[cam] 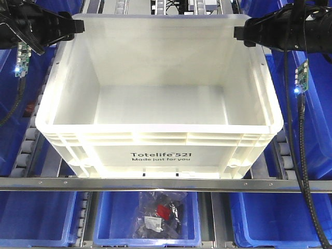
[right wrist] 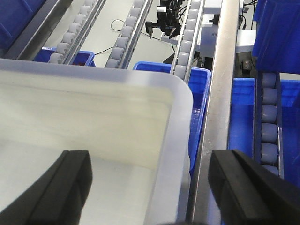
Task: Place moving items into box and shelve
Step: 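Lift and push the tote onto the roller shelf lane with both grippers, then open the left gripper and withdraw it from the tote rim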
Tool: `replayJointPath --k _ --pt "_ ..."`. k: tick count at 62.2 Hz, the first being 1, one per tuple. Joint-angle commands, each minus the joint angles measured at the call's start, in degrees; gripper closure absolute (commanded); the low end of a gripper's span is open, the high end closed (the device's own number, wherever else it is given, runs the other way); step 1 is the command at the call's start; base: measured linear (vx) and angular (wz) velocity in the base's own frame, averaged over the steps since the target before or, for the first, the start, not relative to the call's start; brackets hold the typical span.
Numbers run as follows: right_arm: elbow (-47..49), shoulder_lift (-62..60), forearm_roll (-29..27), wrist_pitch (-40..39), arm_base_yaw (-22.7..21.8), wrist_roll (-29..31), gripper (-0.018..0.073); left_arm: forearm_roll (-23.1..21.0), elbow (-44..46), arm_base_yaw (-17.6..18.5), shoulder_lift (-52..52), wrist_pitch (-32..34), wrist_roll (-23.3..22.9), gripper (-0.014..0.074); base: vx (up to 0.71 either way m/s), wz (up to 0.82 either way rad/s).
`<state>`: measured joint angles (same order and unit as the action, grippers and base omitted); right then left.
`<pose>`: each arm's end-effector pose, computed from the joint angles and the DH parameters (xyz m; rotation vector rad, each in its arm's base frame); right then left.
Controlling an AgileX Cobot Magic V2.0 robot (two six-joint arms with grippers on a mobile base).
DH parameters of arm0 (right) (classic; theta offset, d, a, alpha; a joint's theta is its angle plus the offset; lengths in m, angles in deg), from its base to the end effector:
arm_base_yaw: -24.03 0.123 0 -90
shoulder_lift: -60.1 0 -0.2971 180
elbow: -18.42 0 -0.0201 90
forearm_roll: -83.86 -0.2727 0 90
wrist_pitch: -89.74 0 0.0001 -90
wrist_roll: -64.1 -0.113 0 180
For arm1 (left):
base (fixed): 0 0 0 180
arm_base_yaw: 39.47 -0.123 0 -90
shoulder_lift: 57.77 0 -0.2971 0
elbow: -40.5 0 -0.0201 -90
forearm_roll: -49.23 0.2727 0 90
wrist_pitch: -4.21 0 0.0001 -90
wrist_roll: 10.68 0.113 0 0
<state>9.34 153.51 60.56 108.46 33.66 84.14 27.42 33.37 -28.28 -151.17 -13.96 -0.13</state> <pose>0.3777 0.0787 0.3245 -0.2139 2.0853 0.2575 0.3790 -0.0884 0.3376 0.0894 2.0633 -0.3511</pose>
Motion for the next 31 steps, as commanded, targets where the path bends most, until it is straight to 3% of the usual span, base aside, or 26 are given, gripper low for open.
replayJointPath --k 1,31 --pt "2.1 -2.1 -0.5 -3.9 0.2 0.6 -0.0018 -0.9 2.0 0.3 2.5 3.7 0.0 0.0011 0.00 0.00" --pt "2.1 -2.2 -0.7 -4.0 0.2 0.6 -0.0018 -0.3 -0.1 0.8 5.4 2.9 -0.5 0.0011 0.00 0.00"
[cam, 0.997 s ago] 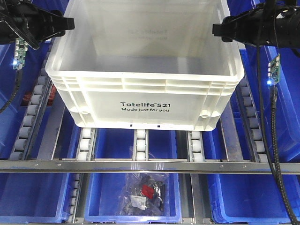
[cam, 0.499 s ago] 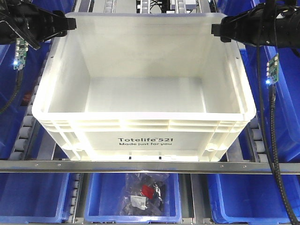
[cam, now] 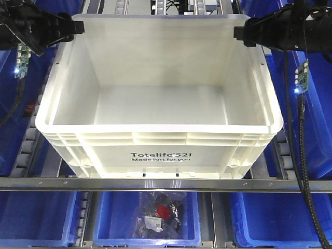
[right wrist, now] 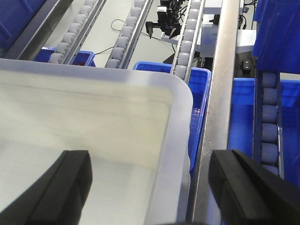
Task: Place moving items into box and shelve
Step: 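Open the left gripper and withdraw it from the tote rim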
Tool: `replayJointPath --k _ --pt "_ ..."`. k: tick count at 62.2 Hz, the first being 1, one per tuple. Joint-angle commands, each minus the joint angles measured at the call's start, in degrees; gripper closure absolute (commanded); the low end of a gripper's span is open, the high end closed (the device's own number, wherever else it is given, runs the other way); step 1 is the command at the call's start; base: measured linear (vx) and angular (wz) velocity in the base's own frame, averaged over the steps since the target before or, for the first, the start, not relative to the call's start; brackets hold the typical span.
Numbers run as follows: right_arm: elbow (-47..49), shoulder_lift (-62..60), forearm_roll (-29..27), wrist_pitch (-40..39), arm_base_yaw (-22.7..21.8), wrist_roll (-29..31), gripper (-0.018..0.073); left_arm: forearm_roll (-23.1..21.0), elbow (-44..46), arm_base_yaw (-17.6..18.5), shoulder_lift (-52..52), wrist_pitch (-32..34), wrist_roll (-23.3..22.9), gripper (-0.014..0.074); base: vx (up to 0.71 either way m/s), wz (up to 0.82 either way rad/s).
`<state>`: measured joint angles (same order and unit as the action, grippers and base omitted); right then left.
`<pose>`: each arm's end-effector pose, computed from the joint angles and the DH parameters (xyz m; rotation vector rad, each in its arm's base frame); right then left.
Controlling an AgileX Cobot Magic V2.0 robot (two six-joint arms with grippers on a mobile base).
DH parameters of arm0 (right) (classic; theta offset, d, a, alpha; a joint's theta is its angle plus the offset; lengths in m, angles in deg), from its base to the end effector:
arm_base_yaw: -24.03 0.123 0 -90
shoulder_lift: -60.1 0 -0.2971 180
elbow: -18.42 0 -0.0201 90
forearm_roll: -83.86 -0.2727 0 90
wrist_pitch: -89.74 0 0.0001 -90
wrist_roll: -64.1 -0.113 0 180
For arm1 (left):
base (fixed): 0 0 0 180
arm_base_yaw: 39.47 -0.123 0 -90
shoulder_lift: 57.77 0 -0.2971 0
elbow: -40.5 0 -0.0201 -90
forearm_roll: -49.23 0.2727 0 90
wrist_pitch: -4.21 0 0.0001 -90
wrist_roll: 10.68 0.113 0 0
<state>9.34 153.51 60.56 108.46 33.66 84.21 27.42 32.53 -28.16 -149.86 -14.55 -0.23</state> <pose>0.3777 0.0787 0.3245 -0.2152 2.0851 0.2567 0.3722 -0.0882 0.3401 0.0932 2.0650 -0.3564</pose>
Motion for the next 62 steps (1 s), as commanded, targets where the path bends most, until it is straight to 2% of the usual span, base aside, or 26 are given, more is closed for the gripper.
replayJointPath --k 1,8,19,27,31,38,43,53,62 --pt "2.1 -2.2 -0.7 -4.0 0.2 0.6 -0.0018 0.0 0.2 0.6 4.4 3.6 -0.4 0.0011 0.00 0.00" --pt "2.1 -2.2 -0.7 -3.9 0.2 0.6 -0.0018 0.9 -4.5 0.7 8.5 5.8 -0.5 0.0011 0.00 0.00" --pt "2.1 -2.2 -0.7 -4.0 0.2 0.6 -0.0018 0.8 -16.4 1.3 17.8 13.4 -2.0 0.0011 0.00 0.00" --pt "2.1 -2.2 -0.7 -4.0 0.2 0.6 -0.0018 1.2 -24.3 1.3 26.7 13.9 -4.5 0.0011 0.00 0.00" --pt "2.1 -2.2 -0.7 -4.0 0.2 0.6 -0.0018 3.9 -27.6 1.3 31.5 13.6 -6.5 0.0011 0.00 0.00" --pt "2.1 -2.2 -0.7 -4.0 0.2 0.6 -0.0018 9.9 -33.2 1.3 40.6 13.5 -12.8 0.0021 0.00 0.00" --pt "2.1 -2.2 -0.7 -3.9 0.2 0.6 -0.0018 12.4 -38.8 1.3 48.6 13.9 -15.8 0.0055 0.00 0.00" --pt "2.1 -2.2 -0.7 -3.9 0.2 0.6 -0.0018 12.3 -50.5 1.3 63.2 15.2 -15.8 0.0165 0.00 0.00" --pt "2.1 -2.2 -0.7 -3.9 0.2 0.6 -0.0018 12.3 -60.6 1.3 75.5 16.0 -15.8 0.0308 0.00 0.00"
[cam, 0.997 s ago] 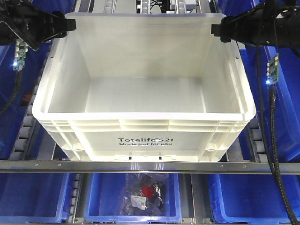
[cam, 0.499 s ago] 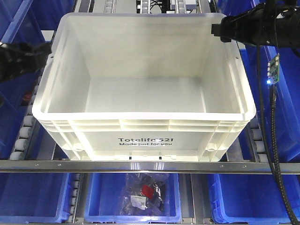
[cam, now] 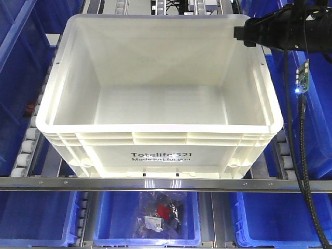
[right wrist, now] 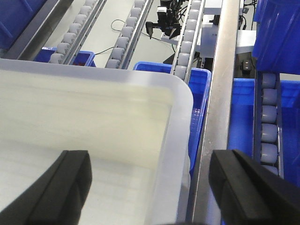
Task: Place moving items into box and shelve
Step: 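Open the left gripper and withdraw it from the tote rim, then open the right gripper and withdraw it from the tote rim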
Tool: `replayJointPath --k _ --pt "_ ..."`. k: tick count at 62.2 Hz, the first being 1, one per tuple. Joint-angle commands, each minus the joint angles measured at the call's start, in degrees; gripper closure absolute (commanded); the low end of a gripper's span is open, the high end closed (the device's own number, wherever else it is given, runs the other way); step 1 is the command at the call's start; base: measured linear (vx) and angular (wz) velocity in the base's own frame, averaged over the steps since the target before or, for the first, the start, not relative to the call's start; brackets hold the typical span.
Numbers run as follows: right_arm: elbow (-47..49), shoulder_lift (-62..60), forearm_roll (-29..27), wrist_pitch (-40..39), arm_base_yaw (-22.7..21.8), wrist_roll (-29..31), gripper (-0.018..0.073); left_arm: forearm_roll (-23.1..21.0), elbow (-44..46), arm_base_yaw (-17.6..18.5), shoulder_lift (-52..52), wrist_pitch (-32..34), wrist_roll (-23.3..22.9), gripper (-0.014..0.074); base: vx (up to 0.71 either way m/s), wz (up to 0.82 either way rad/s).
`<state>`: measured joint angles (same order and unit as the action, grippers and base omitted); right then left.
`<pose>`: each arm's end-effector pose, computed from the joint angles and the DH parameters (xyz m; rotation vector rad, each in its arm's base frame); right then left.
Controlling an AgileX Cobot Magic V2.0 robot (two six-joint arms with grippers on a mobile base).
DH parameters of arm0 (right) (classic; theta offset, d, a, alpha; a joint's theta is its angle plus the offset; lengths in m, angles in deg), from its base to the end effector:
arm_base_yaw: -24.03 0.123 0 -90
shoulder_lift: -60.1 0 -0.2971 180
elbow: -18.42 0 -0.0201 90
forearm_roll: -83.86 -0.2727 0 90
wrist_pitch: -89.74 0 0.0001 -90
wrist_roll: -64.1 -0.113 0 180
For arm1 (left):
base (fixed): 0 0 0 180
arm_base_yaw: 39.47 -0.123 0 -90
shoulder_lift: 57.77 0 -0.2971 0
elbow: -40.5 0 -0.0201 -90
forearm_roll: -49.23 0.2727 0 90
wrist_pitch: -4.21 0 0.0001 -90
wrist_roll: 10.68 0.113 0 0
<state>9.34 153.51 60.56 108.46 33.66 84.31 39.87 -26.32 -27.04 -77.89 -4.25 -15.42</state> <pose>0.3777 0.0787 0.3245 -0.2170 2.0848 0.2557 0.1017 -0.0252 0.2493 -0.0047 1.6762 -0.3689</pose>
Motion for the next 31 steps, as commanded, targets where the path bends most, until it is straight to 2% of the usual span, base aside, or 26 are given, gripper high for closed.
replayJointPath --k 1,11,15,21,31 --pt "2.1 -2.2 -0.7 -3.9 0.2 0.5 -0.0018 -0.1 -2.9 0.2 4.7 5.9 -0.6 0.0329 0.00 0.00" --pt "2.1 -2.2 -0.7 -3.9 0.2 0.5 -0.0018 -0.1 -11.8 0.1 13.7 7.9 -0.1 0.0531 0.00 0.00" --pt "2.1 -2.2 -0.7 -3.9 0.2 0.5 -0.0018 -0.1 -13.9 -0.1 13.7 8.5 -0.1 0.0605 0.00 0.00" --pt "2.1 -2.2 -0.7 -3.9 0.2 0.5 -0.0018 1.8 -13.6 -1.9 13.9 5.4 1.6 0.0605 0.00 0.00" --pt "2.1 -2.2 -0.7 -3.8 0.2 0.5 -0.0018 3.0 -13.6 -8.4 13.9 7.0 3.3 0.0605 0.00 0.00"
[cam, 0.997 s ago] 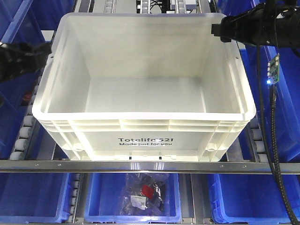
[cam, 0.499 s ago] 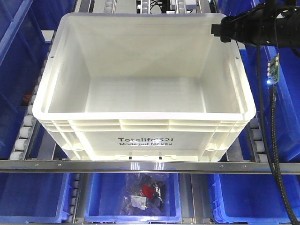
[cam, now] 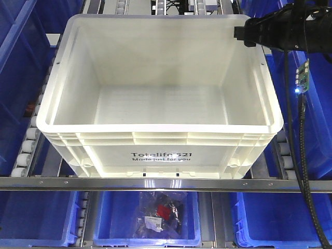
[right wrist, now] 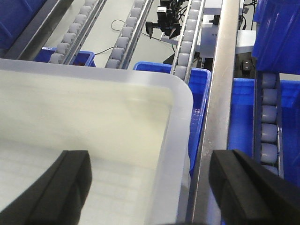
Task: Place moving items into box and shelve
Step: 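Open the right gripper and withdraw it from the tote rim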
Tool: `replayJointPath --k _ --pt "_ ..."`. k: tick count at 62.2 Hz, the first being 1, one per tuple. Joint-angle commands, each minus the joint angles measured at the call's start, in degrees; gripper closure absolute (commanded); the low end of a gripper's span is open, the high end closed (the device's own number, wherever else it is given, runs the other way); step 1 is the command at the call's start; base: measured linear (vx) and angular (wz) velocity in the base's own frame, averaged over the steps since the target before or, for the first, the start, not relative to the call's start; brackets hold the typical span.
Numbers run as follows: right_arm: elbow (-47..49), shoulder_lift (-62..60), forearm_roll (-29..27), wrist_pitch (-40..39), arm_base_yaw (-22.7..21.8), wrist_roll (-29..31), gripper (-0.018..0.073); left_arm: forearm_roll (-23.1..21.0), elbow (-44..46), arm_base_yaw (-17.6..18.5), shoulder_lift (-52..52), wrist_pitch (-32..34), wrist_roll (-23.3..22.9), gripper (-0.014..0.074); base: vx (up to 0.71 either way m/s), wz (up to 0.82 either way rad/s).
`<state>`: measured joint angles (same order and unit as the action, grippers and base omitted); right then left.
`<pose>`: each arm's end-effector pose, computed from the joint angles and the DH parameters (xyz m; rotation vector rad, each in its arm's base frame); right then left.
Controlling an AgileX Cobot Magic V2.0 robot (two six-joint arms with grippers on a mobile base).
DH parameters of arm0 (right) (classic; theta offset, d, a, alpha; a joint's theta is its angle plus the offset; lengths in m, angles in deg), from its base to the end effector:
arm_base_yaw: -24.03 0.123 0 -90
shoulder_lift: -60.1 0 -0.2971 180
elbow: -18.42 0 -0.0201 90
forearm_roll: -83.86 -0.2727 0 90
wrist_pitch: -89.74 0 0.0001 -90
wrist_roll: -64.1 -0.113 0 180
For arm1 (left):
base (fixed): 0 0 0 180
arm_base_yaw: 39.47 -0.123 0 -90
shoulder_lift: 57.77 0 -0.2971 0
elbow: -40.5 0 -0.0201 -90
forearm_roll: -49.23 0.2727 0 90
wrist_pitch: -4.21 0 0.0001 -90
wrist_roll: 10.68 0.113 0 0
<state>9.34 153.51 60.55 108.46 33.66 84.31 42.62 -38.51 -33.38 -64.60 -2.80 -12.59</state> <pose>0.3777 0.0787 0.3245 -0.2168 2.0848 0.2558 0.0877 -0.0110 0.1925 -0.0229 1.6235 -0.2072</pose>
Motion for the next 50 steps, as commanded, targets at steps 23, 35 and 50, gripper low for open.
replayJointPath --k 23,35,50 --pt "2.1 -2.2 -0.6 -3.8 0.2 0.5 -0.0018 0.1 -1.4 -2.6 0.6 9.9 0.5 0.0603 0.00 0.00" --pt "1.9 -2.5 0.0 -1.5 0.2 0.5 -0.0018 0.1 -1.4 -2.6 0.6 9.9 0.5 0.0603 0.00 0.00" --pt "-10.3 -12.8 0.9 -6.6 0.0 0.2 -0.0018 0.1 -1.4 -2.6 0.6 9.9 0.5 0.0603 0.00 0.00"
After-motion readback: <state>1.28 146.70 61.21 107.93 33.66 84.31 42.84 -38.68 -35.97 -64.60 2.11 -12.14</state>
